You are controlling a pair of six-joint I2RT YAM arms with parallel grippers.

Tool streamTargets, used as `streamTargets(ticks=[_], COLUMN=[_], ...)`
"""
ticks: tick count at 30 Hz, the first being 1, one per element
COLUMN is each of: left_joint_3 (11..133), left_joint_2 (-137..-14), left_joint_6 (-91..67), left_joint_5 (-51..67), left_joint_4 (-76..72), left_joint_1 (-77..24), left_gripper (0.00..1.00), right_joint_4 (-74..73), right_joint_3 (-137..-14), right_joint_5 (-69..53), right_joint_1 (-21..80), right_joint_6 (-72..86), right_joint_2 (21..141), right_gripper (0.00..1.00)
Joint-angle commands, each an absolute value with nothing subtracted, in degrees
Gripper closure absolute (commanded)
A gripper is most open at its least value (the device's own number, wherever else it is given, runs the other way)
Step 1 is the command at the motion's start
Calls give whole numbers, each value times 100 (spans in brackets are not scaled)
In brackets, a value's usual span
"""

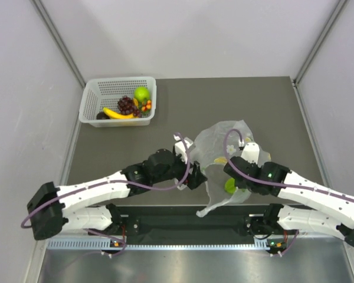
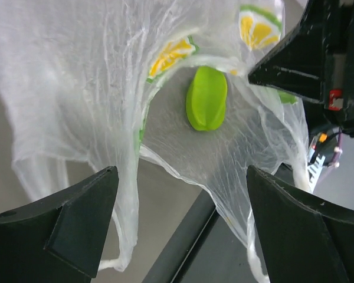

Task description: Untie the knot of the plastic bag and take out the fruit

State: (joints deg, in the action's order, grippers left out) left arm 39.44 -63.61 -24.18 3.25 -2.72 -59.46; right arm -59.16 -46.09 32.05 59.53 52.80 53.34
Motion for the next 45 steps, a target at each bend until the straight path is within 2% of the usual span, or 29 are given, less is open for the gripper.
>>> streamTargets(ticks=[1,8,17,25,30,40,43,45], left_joint_3=[4095,4824,5168,5677,5932,6179,6257,6232], left_joint_2=[-6984,-8331,-9597,-10485,-10923,-11715,-11891,-11935], left_joint_6=[-2285,-2153,-2320,-2162,-1864,-1565,-1564,-1538], left_joint_5=[439,202,-185,-668,261,975,818,782], left_joint_4=[-1449,-2011,-2742,-3111,-3402,-3340,-3287,-3305], left_joint_1=[-6213,-6943,-7146,-7198,-7189,-7189,-7198,-7189], left_gripper=[6,6,6,3,1,1,7,24], right_joint_4=[-6266,-6355,-5590,-5573,-5484,-5318,-5256,-5238], right_joint_3=[-4395,-3973,-3639,-3718,-3665,-3639,-3656,-3682], right_joint_5=[3261,3305,3208,2971,2953,2944,2936,2936], right_joint_1=[6029,6029,6029,6038,6029,6021,6021,6029], right_joint_6=[5800,6644,6469,6241,6135,6047,5994,5977], right_joint_2=[5107,4317,2902,3050,3059,3085,3155,3190], right_gripper=[100,100,100,100,100,100,100,100])
